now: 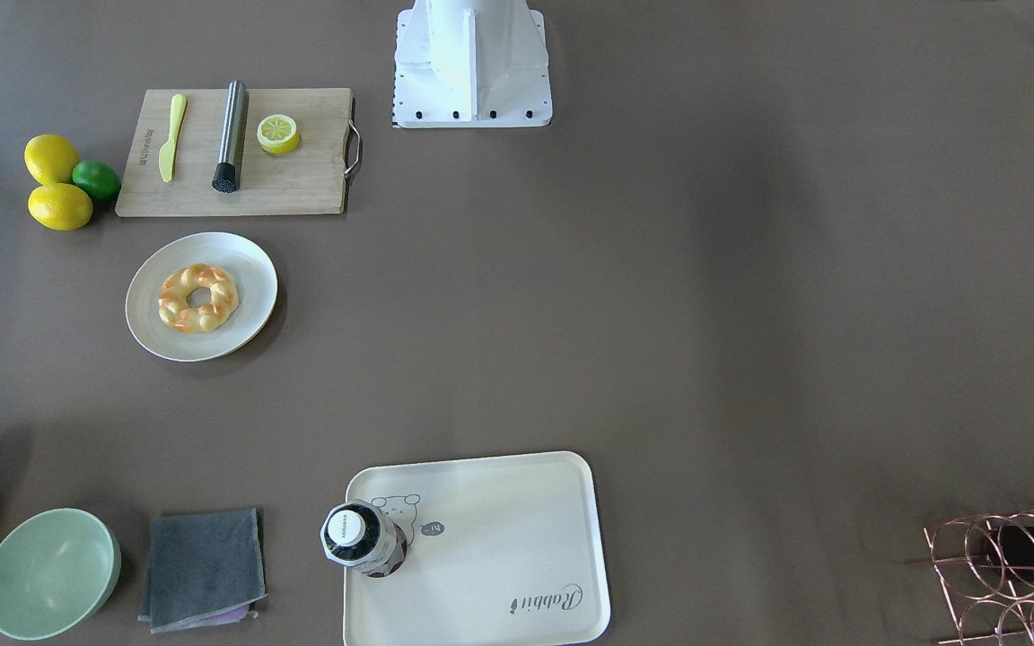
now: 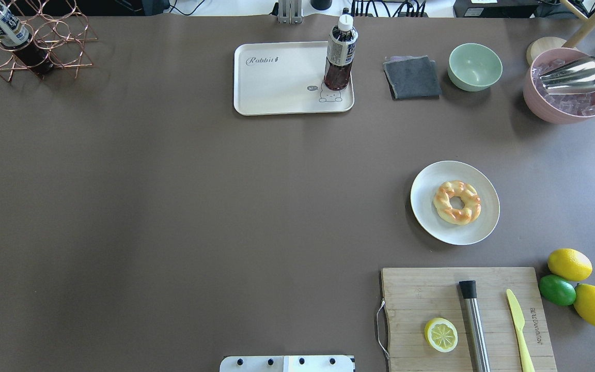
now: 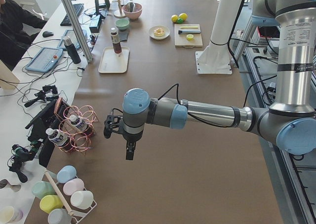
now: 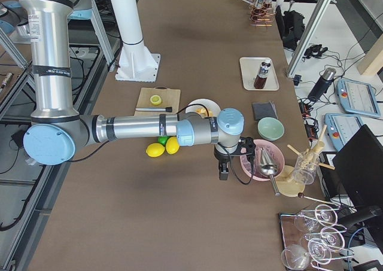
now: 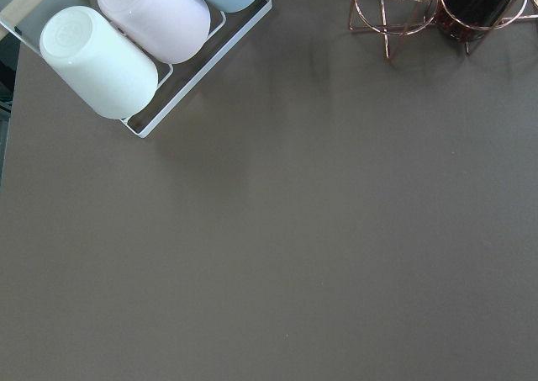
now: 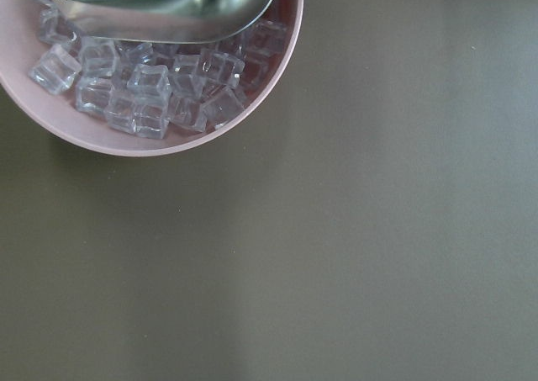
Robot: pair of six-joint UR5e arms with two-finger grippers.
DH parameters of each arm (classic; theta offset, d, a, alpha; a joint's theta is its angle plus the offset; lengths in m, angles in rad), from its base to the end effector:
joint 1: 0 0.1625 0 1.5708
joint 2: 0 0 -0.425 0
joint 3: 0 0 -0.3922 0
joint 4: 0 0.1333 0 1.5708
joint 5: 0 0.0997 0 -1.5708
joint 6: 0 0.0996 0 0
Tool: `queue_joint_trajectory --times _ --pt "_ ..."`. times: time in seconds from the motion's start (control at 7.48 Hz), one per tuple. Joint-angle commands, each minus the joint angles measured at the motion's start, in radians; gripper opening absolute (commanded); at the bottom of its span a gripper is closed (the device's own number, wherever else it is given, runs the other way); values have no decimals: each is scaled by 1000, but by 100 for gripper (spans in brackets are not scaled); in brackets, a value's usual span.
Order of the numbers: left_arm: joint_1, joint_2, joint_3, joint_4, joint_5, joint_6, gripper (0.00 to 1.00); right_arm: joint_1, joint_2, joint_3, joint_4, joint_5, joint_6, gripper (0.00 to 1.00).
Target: Place donut on tray
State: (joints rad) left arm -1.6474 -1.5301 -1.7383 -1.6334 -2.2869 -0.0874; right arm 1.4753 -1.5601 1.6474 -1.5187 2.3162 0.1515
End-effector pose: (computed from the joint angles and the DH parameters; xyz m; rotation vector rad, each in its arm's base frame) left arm -0.1047 -0.4772 0.5926 0.1774 0.7150 -0.0887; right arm 0.0174 -0.5081 0.6119 0.0402 -0.7548 0.0014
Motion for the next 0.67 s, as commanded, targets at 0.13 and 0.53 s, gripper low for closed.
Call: queue_joint_trajectory --times 0.13,0.53 --pt "0 2 2 4 1 0 98 -1 8 0 0 0 0 100" --pt "0 2 2 4 1 -2 98 -1 11 0 0 0 2 100"
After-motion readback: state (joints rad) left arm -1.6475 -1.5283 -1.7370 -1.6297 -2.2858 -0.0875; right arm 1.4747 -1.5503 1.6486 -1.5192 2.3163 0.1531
